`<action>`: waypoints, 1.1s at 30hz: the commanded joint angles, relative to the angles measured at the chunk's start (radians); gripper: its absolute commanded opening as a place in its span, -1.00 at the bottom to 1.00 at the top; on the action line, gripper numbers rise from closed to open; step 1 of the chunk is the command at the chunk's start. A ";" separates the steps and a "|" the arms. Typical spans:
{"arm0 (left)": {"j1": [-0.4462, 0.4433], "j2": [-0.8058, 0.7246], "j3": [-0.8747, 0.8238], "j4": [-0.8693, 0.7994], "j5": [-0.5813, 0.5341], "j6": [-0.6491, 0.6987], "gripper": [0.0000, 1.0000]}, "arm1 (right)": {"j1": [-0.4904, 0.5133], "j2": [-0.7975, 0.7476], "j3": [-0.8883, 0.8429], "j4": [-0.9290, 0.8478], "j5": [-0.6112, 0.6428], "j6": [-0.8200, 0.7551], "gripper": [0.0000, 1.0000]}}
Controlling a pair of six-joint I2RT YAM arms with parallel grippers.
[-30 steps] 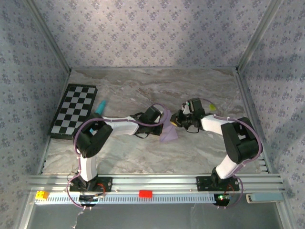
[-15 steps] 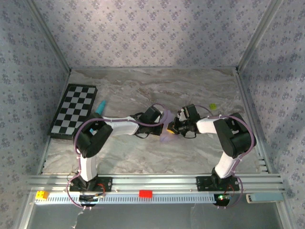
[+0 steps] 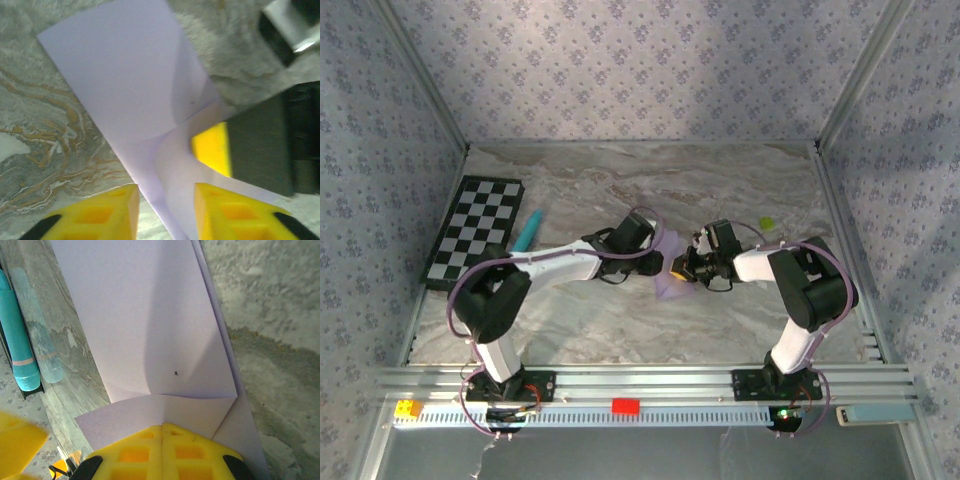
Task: Fold a paper plane with a square sheet of paper (pick it up from the middle)
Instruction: Fold the triangle a second time at the center of the table.
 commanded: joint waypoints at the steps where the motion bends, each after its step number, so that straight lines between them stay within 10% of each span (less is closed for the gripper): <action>1: -0.001 -0.032 0.023 0.005 0.119 -0.073 -0.51 | -0.010 0.006 -0.035 -0.084 0.083 -0.002 -0.93; 14: -0.053 0.106 0.049 0.088 0.292 -0.212 -0.97 | -0.010 0.006 -0.035 -0.084 0.083 0.001 -0.94; 33: -0.053 0.184 0.063 0.022 0.250 -0.205 -0.98 | -0.010 0.012 -0.034 -0.084 0.077 0.000 -0.94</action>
